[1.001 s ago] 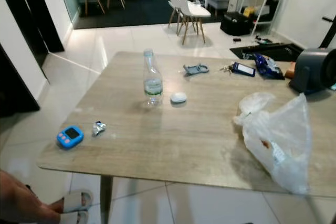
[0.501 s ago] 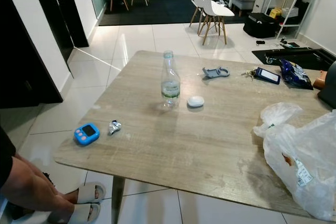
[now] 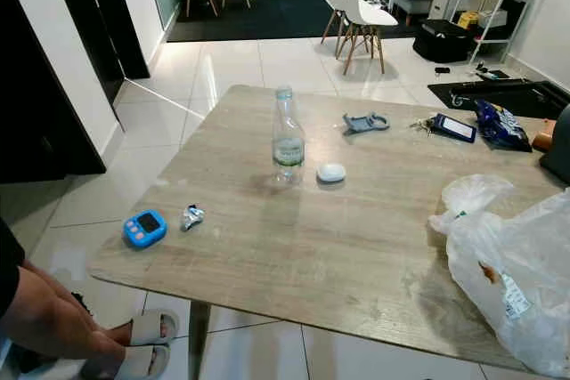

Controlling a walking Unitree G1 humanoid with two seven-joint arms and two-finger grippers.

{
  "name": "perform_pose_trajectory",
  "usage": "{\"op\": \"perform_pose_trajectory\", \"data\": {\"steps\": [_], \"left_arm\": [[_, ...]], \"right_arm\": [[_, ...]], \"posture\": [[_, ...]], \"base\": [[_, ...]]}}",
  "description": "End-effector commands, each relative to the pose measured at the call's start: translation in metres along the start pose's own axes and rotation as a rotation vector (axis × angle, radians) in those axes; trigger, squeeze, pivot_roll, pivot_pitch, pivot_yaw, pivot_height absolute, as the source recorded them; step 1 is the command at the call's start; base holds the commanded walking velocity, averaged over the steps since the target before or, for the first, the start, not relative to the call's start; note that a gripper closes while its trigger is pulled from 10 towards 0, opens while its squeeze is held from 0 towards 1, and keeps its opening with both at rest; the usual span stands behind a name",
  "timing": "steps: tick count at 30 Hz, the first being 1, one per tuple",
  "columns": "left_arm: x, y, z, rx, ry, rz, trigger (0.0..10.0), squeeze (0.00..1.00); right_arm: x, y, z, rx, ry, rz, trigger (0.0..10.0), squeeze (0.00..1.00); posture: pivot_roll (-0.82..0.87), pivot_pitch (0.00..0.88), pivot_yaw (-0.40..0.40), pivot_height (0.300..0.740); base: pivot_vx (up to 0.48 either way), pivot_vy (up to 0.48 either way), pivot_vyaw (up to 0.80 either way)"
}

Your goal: Restocking fridge

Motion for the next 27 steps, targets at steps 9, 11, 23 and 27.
{"op": "perform_pose_trajectory", "data": {"steps": [9,11,23,27], "left_arm": [[-0.003,0.001,-0.017,-0.003,-0.054,-0.009,10.0,0.00],[-0.003,0.001,-0.017,-0.003,-0.054,-0.009,10.0,0.00],[0.000,0.002,-0.003,0.086,0.002,-0.050,10.0,0.00],[0.009,-0.004,0.034,0.213,0.159,-0.079,10.0,0.00]], "right_arm": [[-0.002,0.007,0.005,0.017,0.008,-0.004,10.0,0.00],[-0.002,0.007,0.005,0.017,0.008,-0.004,10.0,0.00],[-0.001,0.003,0.004,0.012,0.009,0.007,10.0,0.00],[-0.001,0.001,-0.001,0.012,-0.008,0.016,10.0,0.00]], "posture": [[0.04,0.000,-0.034,0.740],[0.04,0.000,-0.034,0.740],[0.04,0.000,-0.029,0.740],[0.04,0.000,-0.026,0.740]], "base": [[0.000,-0.251,0.00],[0.000,0.000,0.00],[0.000,0.000,0.00],[0.000,0.000,0.00]]}}
Point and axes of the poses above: a point about 5 cm out from each wrist's last joint towards the gripper, its own x axis pointing back from the gripper into the wrist, its own y axis along the axis of the wrist's last joint, z = x × y, the point moved 4 cm from there along -x, pointing out of the wrist towards the gripper, and after that the axes turned 6 degrees about x, right-handed, at the moved point
